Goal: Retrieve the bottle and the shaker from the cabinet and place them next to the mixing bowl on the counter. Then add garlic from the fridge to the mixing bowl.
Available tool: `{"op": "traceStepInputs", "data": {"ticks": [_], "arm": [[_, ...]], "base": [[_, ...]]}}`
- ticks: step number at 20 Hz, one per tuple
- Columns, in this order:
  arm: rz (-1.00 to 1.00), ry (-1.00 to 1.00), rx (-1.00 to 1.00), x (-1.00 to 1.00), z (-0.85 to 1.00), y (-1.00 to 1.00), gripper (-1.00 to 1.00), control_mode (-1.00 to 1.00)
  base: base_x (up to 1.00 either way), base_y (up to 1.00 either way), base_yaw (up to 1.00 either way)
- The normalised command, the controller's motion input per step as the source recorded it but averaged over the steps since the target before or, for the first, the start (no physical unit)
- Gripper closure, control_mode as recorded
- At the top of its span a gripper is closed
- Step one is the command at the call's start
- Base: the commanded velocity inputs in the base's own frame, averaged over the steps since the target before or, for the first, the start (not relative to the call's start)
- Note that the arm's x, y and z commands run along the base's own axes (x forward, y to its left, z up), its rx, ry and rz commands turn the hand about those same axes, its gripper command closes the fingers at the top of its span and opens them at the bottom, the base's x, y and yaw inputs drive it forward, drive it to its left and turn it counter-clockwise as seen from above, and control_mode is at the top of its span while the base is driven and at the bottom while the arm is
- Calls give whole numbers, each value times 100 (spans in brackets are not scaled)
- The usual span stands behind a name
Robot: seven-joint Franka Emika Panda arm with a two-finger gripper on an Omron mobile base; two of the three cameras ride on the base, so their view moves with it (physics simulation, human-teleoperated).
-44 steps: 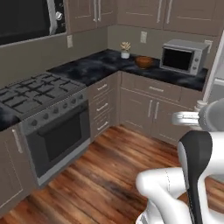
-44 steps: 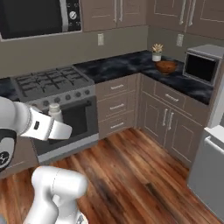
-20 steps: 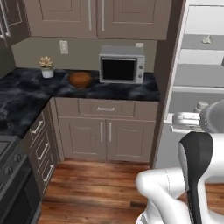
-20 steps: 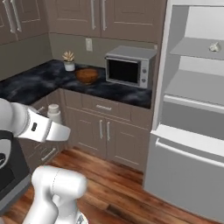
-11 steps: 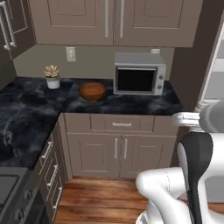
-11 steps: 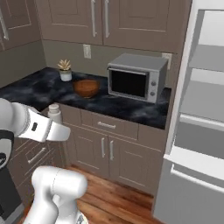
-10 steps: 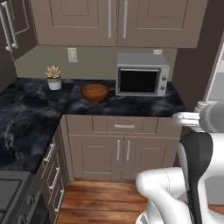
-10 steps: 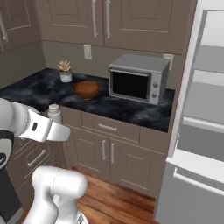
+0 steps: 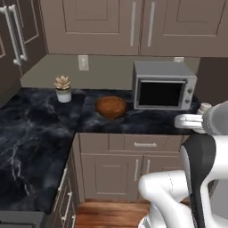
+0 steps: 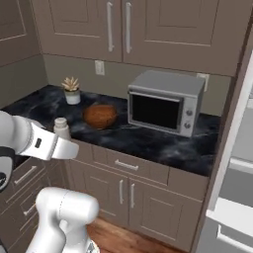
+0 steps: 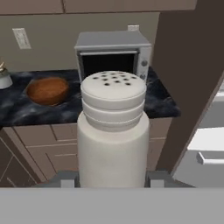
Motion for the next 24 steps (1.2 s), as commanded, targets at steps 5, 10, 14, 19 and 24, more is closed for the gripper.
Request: {"op": "traceStepInputs", "data": {"ticks": [5, 10, 14, 19, 24], "arm": [[0, 0, 0, 0, 0, 0, 100, 100], [0, 0, 0, 0, 0, 0, 100, 100], [0, 0, 0, 0, 0, 0, 100, 100], [0, 0, 0, 0, 0, 0, 100, 100], [0, 0, 0, 0, 0, 0, 100, 100]], "base": [[75, 54, 0], [71, 24, 2], [62, 10, 7], [56, 19, 7], [41, 21, 6]]}}
